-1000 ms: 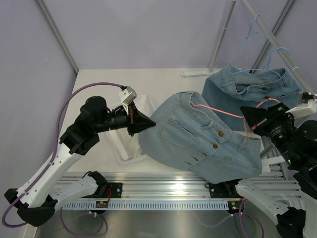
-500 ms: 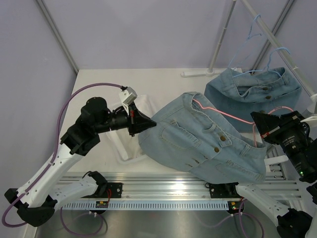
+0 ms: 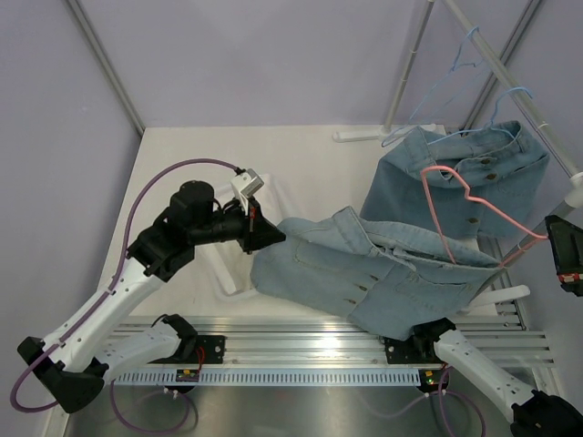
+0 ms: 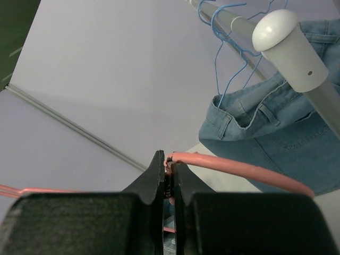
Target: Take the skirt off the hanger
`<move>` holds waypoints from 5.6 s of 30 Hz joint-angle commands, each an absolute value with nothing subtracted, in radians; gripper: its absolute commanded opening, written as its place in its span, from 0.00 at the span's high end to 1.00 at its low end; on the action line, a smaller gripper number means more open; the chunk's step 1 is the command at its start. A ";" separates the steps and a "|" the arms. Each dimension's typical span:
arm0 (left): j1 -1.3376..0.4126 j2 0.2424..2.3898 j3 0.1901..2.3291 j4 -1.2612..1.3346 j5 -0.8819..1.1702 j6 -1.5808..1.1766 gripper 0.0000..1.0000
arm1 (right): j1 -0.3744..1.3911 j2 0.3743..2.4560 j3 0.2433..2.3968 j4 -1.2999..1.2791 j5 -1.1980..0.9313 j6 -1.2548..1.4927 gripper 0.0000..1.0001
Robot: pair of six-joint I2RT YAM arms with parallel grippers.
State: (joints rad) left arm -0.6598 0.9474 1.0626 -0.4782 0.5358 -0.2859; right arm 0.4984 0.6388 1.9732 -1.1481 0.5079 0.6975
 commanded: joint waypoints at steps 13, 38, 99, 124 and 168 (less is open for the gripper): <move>-0.644 1.078 1.294 -0.325 0.669 -0.374 1.00 | 0.508 0.624 1.583 -0.540 0.307 1.017 1.00; -0.048 1.442 2.162 -0.577 0.593 -0.345 1.00 | 0.508 0.660 1.867 -0.830 0.333 0.753 1.00; -0.040 1.095 1.114 -0.333 0.529 -0.394 1.00 | 0.508 0.558 1.700 -0.853 0.313 0.796 1.00; -0.038 0.999 1.277 -0.502 0.539 -0.511 0.01 | 0.508 0.672 1.625 -1.003 0.183 0.706 1.00; -0.825 1.249 1.644 -0.788 0.803 -0.071 0.64 | 0.508 0.853 1.569 -1.085 0.005 0.597 1.00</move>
